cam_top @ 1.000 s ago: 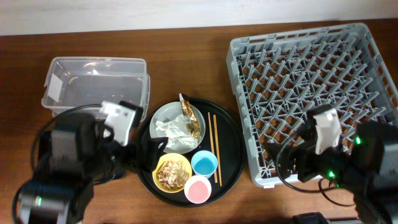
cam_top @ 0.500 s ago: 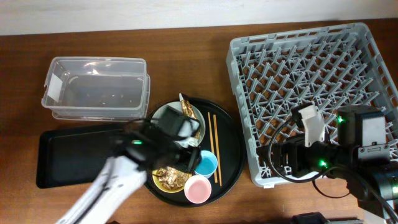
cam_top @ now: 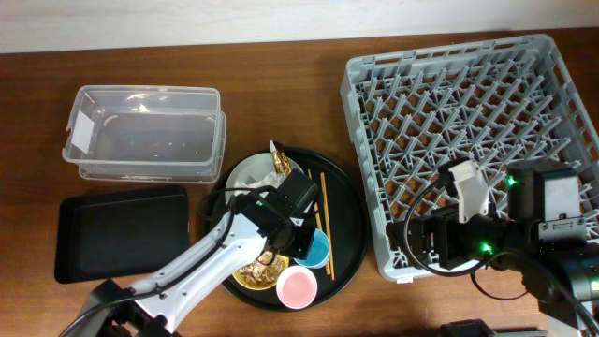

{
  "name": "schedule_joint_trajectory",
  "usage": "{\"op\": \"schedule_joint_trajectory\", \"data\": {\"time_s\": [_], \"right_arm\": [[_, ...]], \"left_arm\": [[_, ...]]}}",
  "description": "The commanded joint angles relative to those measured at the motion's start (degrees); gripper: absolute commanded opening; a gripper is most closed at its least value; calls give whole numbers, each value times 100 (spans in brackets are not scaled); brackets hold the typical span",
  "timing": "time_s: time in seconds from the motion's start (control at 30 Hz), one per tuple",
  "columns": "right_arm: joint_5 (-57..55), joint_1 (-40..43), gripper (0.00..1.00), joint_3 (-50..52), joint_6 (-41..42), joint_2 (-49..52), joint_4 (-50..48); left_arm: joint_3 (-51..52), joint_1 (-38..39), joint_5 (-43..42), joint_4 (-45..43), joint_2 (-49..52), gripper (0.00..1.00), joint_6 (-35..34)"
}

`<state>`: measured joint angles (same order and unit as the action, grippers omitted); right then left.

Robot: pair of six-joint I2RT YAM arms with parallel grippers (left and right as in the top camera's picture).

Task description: Sort waste into correct bins and load items into the dishwasher rack

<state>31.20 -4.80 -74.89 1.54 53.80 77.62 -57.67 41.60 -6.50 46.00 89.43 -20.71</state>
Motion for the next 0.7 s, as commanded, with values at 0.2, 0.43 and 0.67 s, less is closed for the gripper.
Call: {"op": "schedule_joint_trajectory", "data": {"time_s": [0.2,0.43,0.67], "right_arm": [[365,31,95,-92,11,-39,-31],[2400,-479,96,175,-820,138,-966],[2581,-1342,93,175,-254,588,-1963]], "left_arm": [[-227,-1722,-2581,-2,-1768,0,271],[-227,-2830,-7479,-507,-2068,0,1209],[-227,-2736,-8229,-697,-2068,0,1316]]}}
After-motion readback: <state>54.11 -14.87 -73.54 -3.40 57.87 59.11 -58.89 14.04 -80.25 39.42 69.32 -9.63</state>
